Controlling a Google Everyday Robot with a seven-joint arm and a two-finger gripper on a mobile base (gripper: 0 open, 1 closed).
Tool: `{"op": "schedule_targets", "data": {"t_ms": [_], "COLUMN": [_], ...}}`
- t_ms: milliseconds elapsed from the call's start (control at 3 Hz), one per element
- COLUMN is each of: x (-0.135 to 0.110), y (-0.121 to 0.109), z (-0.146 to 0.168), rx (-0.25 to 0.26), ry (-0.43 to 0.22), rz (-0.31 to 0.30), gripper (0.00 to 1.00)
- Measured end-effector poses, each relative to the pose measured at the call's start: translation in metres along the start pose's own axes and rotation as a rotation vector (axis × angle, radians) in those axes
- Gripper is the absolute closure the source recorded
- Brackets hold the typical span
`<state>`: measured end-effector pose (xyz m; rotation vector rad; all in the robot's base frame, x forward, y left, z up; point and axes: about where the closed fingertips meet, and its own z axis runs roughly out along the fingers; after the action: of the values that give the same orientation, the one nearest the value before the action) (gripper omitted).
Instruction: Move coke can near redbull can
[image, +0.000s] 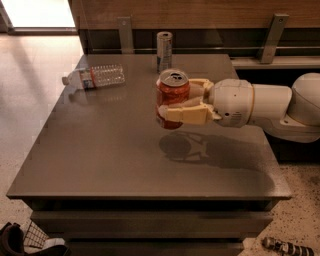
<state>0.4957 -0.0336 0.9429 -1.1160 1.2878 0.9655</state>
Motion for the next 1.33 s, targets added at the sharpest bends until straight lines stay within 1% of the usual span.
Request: {"op": "schedule_targets", "data": {"t_ms": [333,667,1000,1333], "x": [-0.031,-0.042,-0.04,-0.026], "y": [-0.082,-0.13,-0.185,-0.237], "z": [-0.029,-0.046,-0.054,-0.051], "rx": [0.103,0.174,0.259,0.335], "ry": [0.007,0.007,0.017,0.044], "rz": [-0.006,0.001,0.022,0.049], "gripper": [1.0,1.0,1.0,1.0]}}
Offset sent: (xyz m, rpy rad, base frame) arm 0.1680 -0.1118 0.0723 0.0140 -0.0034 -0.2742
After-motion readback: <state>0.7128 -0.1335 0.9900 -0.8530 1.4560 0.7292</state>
